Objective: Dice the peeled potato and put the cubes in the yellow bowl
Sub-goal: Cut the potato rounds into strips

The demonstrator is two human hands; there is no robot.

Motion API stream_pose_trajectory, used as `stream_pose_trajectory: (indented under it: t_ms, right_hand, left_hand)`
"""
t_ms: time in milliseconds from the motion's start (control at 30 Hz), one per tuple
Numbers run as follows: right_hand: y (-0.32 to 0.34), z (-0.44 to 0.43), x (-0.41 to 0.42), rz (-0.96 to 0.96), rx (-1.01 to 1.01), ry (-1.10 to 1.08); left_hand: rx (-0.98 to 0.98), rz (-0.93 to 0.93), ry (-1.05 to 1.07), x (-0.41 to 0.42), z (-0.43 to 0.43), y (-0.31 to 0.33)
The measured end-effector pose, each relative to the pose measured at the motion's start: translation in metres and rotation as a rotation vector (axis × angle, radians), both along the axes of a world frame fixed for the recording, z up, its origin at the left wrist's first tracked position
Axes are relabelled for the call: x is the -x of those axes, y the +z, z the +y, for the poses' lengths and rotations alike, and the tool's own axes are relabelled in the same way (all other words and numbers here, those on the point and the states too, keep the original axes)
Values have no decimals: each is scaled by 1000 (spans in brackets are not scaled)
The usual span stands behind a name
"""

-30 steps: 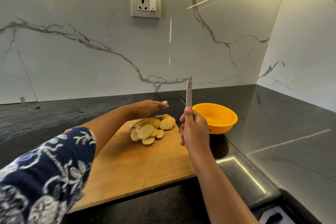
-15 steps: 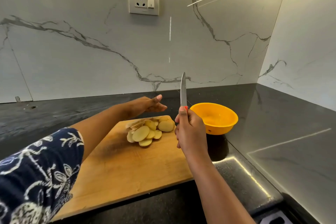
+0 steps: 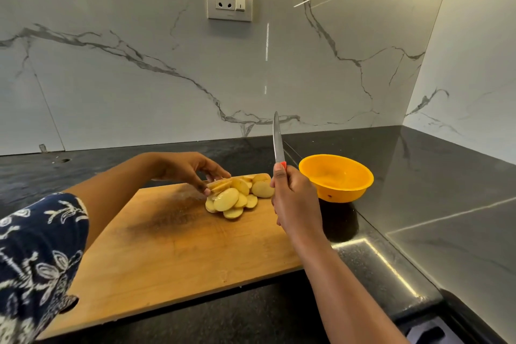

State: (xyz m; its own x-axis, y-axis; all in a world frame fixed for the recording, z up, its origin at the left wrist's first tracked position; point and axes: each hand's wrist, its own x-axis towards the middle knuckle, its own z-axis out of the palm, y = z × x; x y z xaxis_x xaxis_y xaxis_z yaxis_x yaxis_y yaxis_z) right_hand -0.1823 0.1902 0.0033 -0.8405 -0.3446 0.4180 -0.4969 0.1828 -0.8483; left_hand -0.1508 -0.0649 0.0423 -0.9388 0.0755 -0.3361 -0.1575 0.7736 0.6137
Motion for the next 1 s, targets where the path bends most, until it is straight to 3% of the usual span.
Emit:
stream_pose_trajectory:
  t_ms: [200, 400, 700, 1000]
  right_hand:
    - [0, -1, -2, 136, -192, -39]
    - [1, 0, -6, 129, -245, -34]
    - [-1, -5, -24, 33, -385, 112]
    - [0, -8, -48, 135, -527, 178]
  left_hand:
    - [38, 77, 91, -11, 3, 11]
    - [92, 250, 235, -51, -1, 23]
    - [76, 195, 160, -124, 27, -18]
    - [107, 400, 414, -149, 27, -37]
